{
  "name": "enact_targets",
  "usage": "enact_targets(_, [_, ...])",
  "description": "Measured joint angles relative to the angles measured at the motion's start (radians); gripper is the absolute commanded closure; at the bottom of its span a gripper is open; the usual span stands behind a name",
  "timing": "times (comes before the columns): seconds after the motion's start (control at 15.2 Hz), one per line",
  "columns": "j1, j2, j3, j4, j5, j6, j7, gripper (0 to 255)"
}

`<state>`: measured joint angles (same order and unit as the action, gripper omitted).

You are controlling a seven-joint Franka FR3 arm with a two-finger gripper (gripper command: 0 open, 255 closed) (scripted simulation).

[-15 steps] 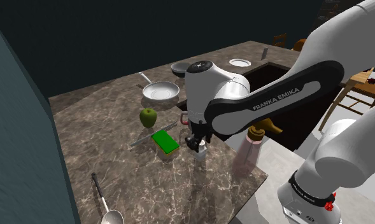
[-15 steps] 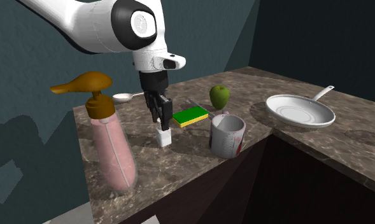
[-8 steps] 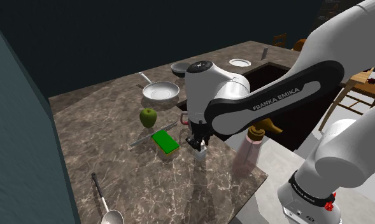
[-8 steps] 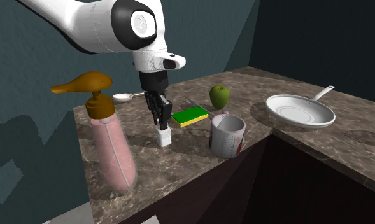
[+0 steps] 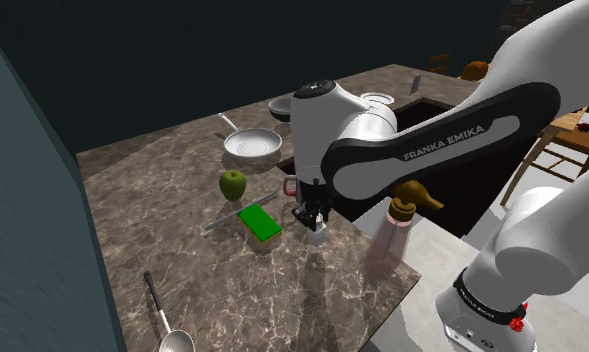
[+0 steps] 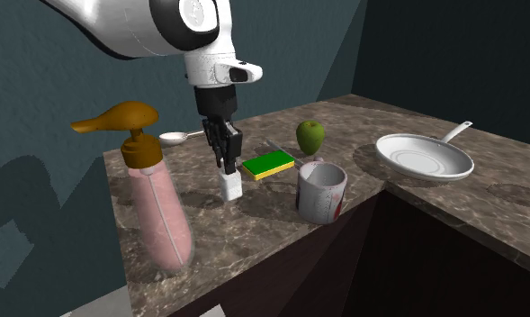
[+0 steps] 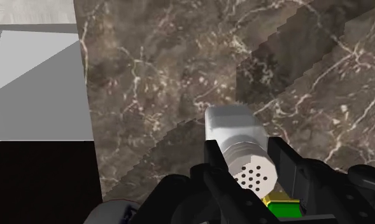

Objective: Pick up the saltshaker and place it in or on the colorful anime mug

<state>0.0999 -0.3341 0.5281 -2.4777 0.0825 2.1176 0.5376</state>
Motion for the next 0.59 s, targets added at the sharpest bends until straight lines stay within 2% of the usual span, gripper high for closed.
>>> enact_targets(0.59, [0.007, -0.061, -0.027, 0.074, 0.014, -0.131, -0.026, 255])
